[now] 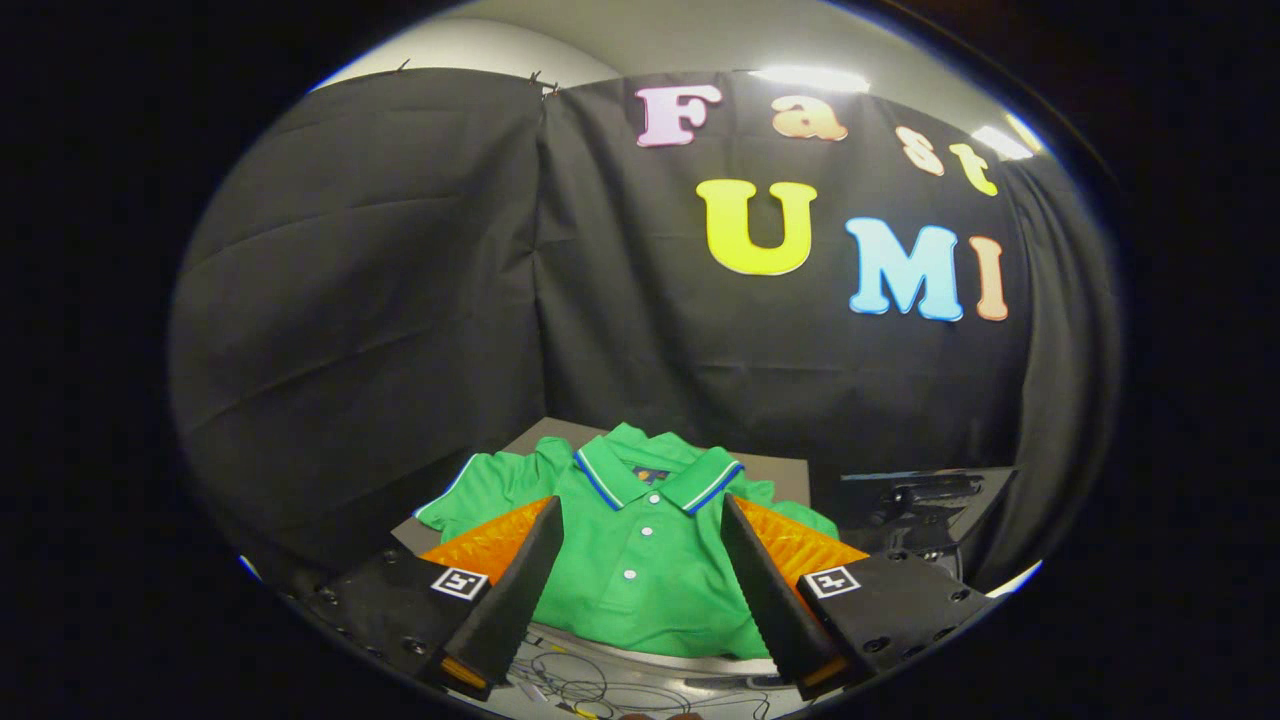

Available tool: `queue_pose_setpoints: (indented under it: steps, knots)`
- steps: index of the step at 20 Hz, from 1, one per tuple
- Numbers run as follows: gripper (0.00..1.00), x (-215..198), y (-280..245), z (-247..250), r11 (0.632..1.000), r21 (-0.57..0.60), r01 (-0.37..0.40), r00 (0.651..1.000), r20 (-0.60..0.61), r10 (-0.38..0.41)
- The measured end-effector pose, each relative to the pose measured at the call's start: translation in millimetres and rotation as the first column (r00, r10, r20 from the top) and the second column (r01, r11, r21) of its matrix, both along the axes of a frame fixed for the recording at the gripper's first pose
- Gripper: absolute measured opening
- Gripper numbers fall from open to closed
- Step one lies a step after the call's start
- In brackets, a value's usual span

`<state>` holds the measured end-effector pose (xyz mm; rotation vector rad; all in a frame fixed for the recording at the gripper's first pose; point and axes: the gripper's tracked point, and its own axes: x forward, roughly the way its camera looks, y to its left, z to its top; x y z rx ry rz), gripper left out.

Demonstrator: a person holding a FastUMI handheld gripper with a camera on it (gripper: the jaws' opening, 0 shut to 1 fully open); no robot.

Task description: Put the clothes into the washing machine and then close the washing machine lid.

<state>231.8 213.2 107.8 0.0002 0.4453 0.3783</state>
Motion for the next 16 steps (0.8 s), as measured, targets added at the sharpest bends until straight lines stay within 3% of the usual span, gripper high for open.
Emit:
queue_pose_setpoints:
  steps: [10, 16]
  knots:
    - [0.98, 41, 27, -68, 0.997, -0.077, 0.033, 0.973, -0.224, -0.050]
    - [0.98, 58, 17, -93, 0.983, -0.168, 0.072, 0.967, -0.232, -0.110]
